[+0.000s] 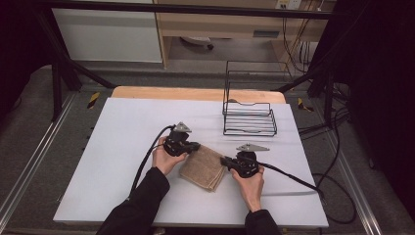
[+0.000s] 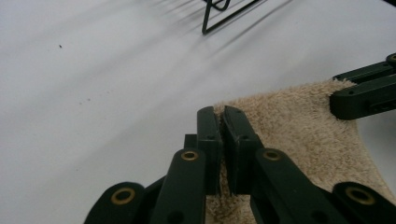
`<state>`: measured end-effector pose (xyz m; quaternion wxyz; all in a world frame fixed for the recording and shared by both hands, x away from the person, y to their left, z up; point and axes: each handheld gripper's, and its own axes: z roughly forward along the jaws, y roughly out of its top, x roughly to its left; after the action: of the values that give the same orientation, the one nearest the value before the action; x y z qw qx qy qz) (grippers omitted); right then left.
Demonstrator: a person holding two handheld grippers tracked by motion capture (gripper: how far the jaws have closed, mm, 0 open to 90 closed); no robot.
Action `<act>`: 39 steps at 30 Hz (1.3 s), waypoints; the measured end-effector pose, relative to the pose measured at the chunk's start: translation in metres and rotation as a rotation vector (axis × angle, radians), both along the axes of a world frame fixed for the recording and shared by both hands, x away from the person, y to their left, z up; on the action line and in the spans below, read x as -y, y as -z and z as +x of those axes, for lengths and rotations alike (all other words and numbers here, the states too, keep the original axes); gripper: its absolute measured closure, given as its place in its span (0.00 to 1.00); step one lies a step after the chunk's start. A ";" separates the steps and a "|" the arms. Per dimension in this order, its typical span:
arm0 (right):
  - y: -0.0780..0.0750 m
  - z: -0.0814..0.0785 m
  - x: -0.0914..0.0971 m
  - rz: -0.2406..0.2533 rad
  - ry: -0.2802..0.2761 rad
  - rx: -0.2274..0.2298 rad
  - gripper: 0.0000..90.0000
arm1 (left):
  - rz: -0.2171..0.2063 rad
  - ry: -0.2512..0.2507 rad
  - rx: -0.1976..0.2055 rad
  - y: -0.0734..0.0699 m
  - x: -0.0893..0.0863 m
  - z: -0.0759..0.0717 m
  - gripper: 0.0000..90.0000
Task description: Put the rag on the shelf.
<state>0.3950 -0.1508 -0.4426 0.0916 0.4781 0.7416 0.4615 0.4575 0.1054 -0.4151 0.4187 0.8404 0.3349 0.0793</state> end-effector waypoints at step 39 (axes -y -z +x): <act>-0.070 -0.015 -0.003 -0.005 -0.126 0.214 0.93 | -0.162 -0.063 0.172 -0.050 -0.028 -0.050 0.95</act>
<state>0.3796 -0.1483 -0.3730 0.1422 0.3784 0.7573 0.5129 0.4076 0.1331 -0.3650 0.5096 0.7829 0.3296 0.1367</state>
